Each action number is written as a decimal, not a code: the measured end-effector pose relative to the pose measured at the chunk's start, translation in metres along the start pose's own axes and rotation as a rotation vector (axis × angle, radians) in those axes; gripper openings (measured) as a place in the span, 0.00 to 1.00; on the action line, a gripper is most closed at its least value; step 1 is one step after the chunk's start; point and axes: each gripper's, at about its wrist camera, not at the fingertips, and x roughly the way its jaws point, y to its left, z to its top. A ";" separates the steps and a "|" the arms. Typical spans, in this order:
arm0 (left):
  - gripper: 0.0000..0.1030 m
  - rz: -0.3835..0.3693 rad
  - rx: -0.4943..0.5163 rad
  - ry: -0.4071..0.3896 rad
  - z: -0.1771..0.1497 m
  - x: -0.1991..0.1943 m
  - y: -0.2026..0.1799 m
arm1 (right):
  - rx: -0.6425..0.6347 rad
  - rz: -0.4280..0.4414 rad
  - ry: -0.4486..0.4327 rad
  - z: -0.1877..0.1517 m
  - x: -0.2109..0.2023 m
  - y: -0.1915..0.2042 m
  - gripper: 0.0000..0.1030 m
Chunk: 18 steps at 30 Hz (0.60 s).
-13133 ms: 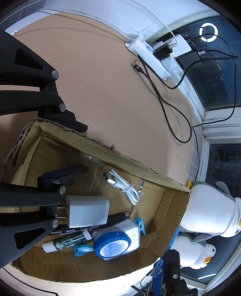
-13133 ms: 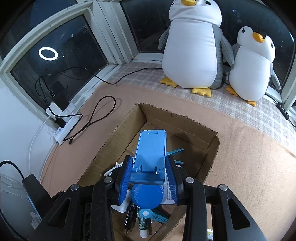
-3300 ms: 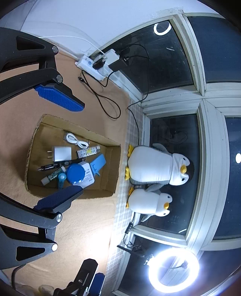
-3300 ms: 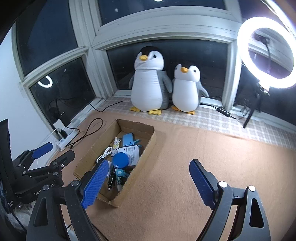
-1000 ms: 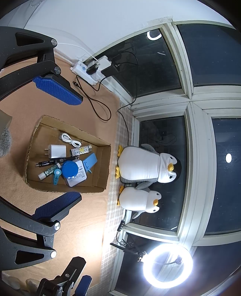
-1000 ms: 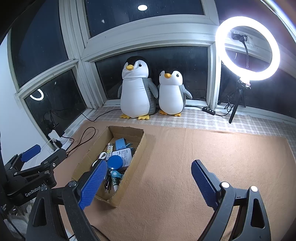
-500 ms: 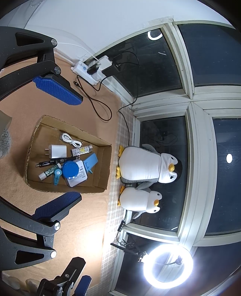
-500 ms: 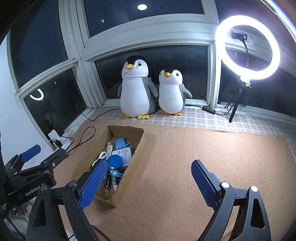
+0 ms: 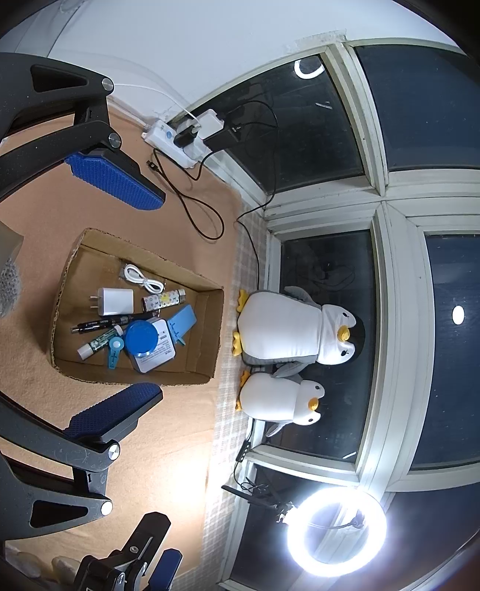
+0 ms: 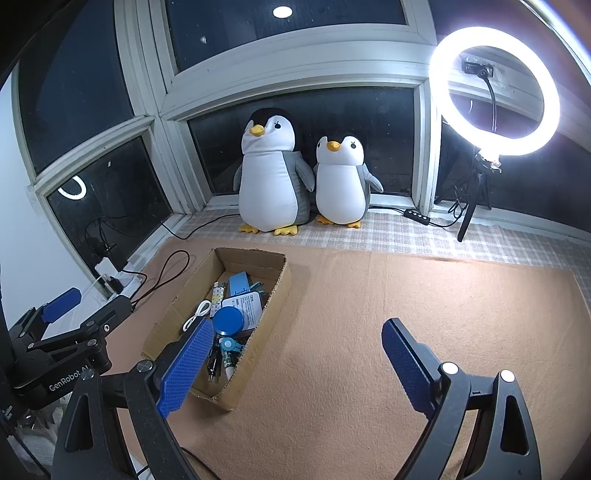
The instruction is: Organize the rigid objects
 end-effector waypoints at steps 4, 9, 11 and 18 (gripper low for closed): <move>0.94 -0.001 0.003 -0.003 0.001 0.000 0.000 | 0.004 -0.001 0.004 -0.003 0.002 -0.001 0.88; 0.94 -0.002 0.004 -0.002 0.000 0.000 -0.001 | 0.007 0.000 0.008 -0.004 0.003 -0.002 0.88; 0.94 -0.002 0.004 0.000 0.000 0.001 -0.001 | 0.009 0.001 0.009 -0.005 0.003 -0.002 0.88; 0.94 -0.004 0.003 0.009 0.001 0.003 -0.002 | 0.017 -0.004 0.013 -0.007 0.003 -0.003 0.88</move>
